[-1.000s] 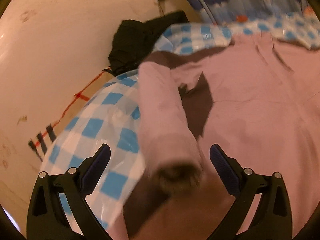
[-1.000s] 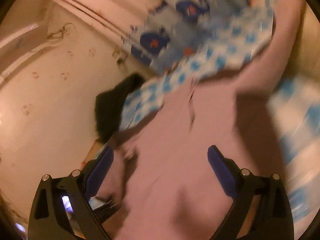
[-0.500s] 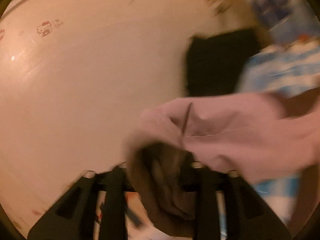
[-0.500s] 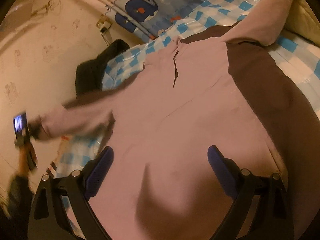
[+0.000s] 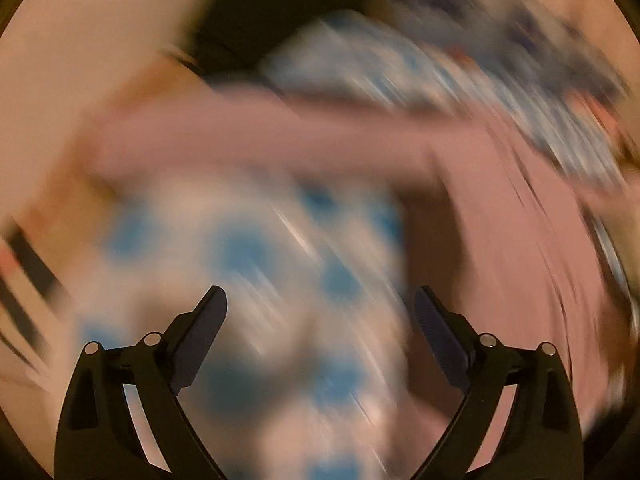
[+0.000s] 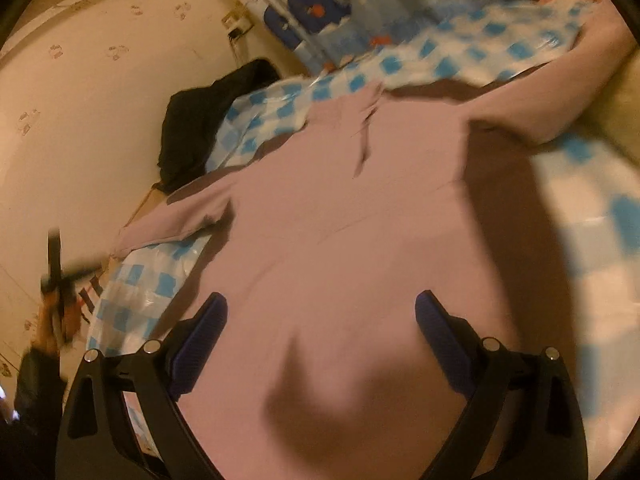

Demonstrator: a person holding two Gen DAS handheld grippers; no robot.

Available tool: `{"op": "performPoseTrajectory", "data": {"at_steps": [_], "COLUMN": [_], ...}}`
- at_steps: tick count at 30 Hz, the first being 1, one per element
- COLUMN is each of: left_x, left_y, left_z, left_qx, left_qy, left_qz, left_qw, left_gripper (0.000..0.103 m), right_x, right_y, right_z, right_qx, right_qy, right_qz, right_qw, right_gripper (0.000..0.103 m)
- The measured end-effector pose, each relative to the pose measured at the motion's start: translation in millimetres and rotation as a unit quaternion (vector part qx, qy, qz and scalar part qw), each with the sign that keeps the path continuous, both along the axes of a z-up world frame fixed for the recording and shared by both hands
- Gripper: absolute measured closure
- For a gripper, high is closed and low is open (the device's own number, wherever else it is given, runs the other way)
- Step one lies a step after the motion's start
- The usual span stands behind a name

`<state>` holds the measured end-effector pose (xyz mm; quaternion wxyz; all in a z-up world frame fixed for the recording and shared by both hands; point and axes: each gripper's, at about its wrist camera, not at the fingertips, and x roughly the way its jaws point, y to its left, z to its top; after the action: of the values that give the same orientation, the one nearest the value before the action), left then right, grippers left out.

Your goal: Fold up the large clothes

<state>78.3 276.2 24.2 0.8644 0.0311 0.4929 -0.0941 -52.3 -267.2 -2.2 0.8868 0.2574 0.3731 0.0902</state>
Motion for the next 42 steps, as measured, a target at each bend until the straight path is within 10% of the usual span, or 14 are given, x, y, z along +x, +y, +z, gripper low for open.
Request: {"op": "performPoseTrajectory", "data": {"at_steps": [8, 17, 22, 24, 30, 32, 34, 42], "left_x": [-93.7, -74.7, -69.7, -65.1, -68.5, -72.4, -78.8, -144.8], "left_y": [-46.0, -67.6, -52.6, -50.9, -49.3, -50.7, -50.7, -62.5], "left_z": [-100.7, -85.1, -88.7, -97.1, -118.5, -114.2, -104.8, 30.8], "left_qx": [-0.060, -0.134, -0.139, -0.125, -0.105, -0.109, -0.118, -0.186], "left_qy": [0.141, 0.181, 0.207, 0.219, 0.235, 0.227, 0.214, 0.099], "left_qz": [-0.041, -0.035, -0.009, -0.002, 0.020, 0.017, 0.007, -0.072], "left_qw": [0.9873, 0.9738, 0.9683, 0.9677, 0.9661, 0.9676, 0.9696, 0.9748], "left_gripper": [0.013, 0.013, 0.038, 0.040, 0.038, 0.045, 0.078, 0.093], "right_x": [-71.1, -69.3, -52.8, -49.8, -50.2, -49.8, -48.6, -86.4], "right_y": [-51.0, -59.6, -36.3, -28.0, -26.2, -28.0, -32.9, -40.4], "right_z": [-25.8, -48.0, -52.7, -53.0, -40.5, -37.6, -34.6, 35.9], "right_qx": [-0.018, 0.029, -0.017, -0.043, -0.038, -0.013, 0.040, 0.145], "right_qy": [0.128, 0.140, 0.129, 0.129, 0.101, 0.093, 0.080, -0.017], "right_qz": [0.000, 0.005, 0.051, 0.067, 0.085, 0.085, 0.081, 0.098], "right_qw": [0.992, 0.990, 0.990, 0.989, 0.991, 0.992, 0.993, 0.984], "right_gripper": [0.011, 0.011, 0.013, 0.046, 0.076, 0.079, 0.081, 0.084]}}
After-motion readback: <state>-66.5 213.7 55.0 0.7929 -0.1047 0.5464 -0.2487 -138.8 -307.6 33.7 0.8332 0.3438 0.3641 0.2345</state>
